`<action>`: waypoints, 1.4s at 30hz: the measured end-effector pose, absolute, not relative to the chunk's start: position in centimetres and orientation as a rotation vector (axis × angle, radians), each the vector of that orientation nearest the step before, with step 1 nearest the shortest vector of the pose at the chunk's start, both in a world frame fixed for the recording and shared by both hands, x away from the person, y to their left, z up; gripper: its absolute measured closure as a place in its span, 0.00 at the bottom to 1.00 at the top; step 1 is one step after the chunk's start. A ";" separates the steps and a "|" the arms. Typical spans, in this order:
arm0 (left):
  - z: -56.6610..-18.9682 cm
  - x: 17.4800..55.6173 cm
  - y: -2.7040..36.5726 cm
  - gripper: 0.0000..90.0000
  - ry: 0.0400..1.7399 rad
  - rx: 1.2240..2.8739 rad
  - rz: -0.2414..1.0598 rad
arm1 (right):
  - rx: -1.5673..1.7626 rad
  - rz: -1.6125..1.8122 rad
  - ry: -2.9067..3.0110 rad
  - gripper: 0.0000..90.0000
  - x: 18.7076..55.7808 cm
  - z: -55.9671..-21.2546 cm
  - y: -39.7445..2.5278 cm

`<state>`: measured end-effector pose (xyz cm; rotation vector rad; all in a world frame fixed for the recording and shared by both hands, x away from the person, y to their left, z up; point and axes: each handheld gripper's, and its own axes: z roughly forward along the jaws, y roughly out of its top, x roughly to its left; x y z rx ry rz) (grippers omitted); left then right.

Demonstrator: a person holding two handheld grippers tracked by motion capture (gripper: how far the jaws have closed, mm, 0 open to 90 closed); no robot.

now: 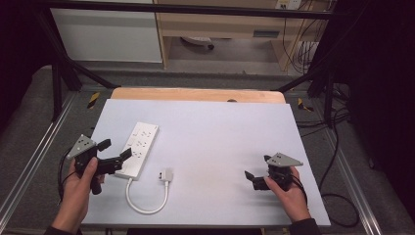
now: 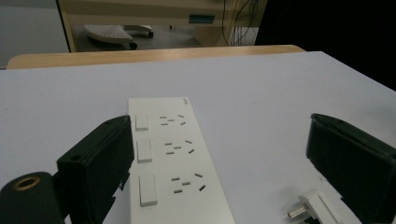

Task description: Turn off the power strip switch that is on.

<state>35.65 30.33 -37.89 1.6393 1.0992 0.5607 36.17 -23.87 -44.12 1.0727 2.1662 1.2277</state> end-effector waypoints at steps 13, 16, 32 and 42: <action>-38.9 34.2 30.5 0.08 1.097 1.671 0.550 | 1.071 1.227 2.167 0.04 36.2 -44.1 -23.8; -39.2 33.9 30.4 0.08 1.096 1.679 0.547 | 1.073 1.228 2.166 0.04 36.2 -44.1 -23.9; -41.1 32.1 30.0 0.08 1.094 1.742 0.501 | 1.069 1.229 2.165 0.04 36.1 -44.1 -23.8; -42.4 30.7 30.7 0.08 1.133 1.739 0.480 | 1.078 1.223 2.162 0.04 36.2 -44.1 -23.9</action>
